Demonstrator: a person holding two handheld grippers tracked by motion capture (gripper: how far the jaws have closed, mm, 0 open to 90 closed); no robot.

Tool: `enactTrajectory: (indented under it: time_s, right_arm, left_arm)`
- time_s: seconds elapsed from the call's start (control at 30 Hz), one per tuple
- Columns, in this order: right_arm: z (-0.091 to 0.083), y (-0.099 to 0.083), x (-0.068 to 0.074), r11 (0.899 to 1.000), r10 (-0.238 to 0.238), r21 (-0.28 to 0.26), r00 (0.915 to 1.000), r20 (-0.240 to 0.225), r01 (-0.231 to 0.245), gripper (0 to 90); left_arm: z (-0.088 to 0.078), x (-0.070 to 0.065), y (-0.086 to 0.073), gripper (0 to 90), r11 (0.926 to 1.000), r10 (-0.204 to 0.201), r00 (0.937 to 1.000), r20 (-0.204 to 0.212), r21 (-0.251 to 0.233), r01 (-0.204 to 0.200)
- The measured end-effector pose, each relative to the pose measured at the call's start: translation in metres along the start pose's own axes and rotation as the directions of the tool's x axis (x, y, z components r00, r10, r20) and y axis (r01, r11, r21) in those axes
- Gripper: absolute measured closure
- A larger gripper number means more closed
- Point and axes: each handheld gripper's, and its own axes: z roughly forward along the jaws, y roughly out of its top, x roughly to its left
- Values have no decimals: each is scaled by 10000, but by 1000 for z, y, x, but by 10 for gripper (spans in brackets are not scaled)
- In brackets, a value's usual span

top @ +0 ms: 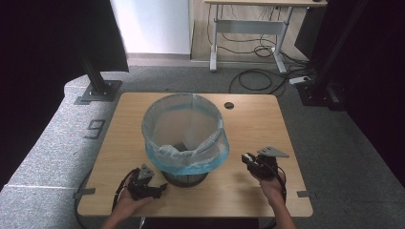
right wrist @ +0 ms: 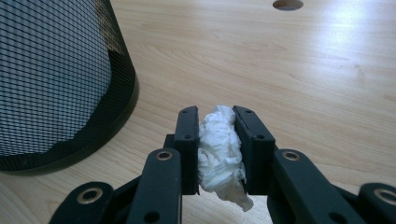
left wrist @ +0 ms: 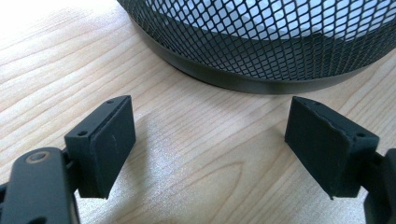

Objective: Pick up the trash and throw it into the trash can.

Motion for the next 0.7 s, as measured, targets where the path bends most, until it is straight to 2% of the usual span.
enactTrajectory:
  time_s: [0.53, 0.7]
  right_arm:
    - [-18, 11, 0, 9991, -2, -436, 9999, -131, -3, 720]
    - [-25, 18, 2, 9978, -18, -659, 9996, -298, -1, 721]
  left_arm:
    - [0, 0, 0, 161, 10000, 21, 10000, 14, 3, -21]
    - [0, 0, 0, 161, 10000, 18, 10000, 13, -3, -18]
